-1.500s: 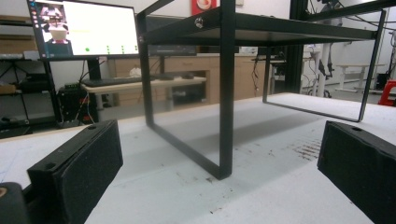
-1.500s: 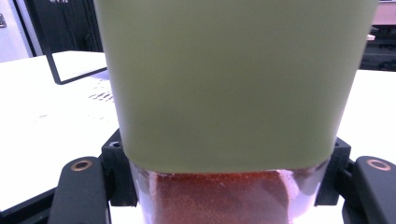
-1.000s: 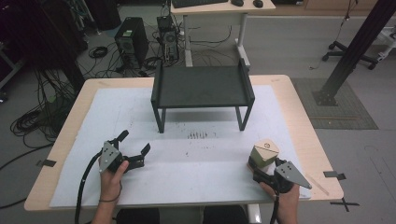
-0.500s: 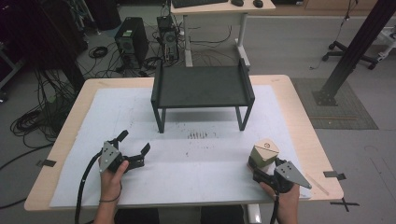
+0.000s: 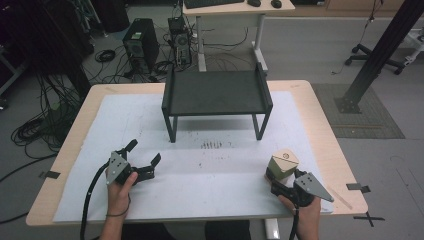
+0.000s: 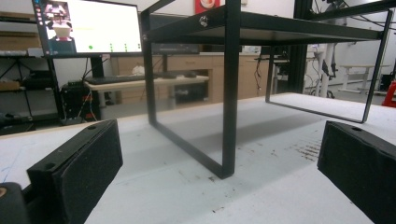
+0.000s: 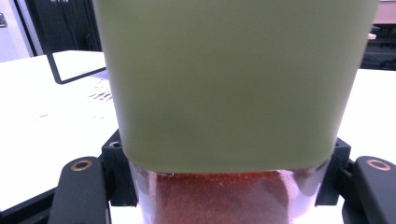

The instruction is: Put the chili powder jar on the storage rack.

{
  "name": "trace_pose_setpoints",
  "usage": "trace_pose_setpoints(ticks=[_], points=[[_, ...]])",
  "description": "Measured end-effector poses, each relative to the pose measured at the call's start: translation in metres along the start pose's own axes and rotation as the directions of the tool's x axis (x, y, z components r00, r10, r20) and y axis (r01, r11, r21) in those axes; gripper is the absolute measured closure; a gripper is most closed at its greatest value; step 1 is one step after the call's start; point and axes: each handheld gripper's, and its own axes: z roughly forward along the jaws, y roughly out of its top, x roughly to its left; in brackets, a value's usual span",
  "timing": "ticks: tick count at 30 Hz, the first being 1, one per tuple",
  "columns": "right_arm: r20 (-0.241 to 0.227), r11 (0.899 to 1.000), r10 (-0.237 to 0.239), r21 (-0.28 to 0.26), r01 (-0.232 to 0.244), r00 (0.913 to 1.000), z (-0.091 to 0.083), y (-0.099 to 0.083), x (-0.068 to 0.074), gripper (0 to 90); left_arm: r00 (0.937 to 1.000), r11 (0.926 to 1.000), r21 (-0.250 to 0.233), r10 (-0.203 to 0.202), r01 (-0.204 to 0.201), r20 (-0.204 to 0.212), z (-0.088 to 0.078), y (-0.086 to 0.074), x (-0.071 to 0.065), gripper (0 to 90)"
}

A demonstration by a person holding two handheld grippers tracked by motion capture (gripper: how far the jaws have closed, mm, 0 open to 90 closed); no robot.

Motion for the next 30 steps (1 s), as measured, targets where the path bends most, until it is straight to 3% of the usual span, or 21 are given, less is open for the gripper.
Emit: trace_pose_setpoints(ticks=[30], points=[[-0.011, 1.000, 0.014, 0.005, -0.014, 0.9998, 0.0003, 0.0001, -0.0014, 30.1, 1.0000, 1.0000, -0.002, 0.007, -0.007, -0.001, -0.0001, 0.0000, -0.0006, 0.3]])
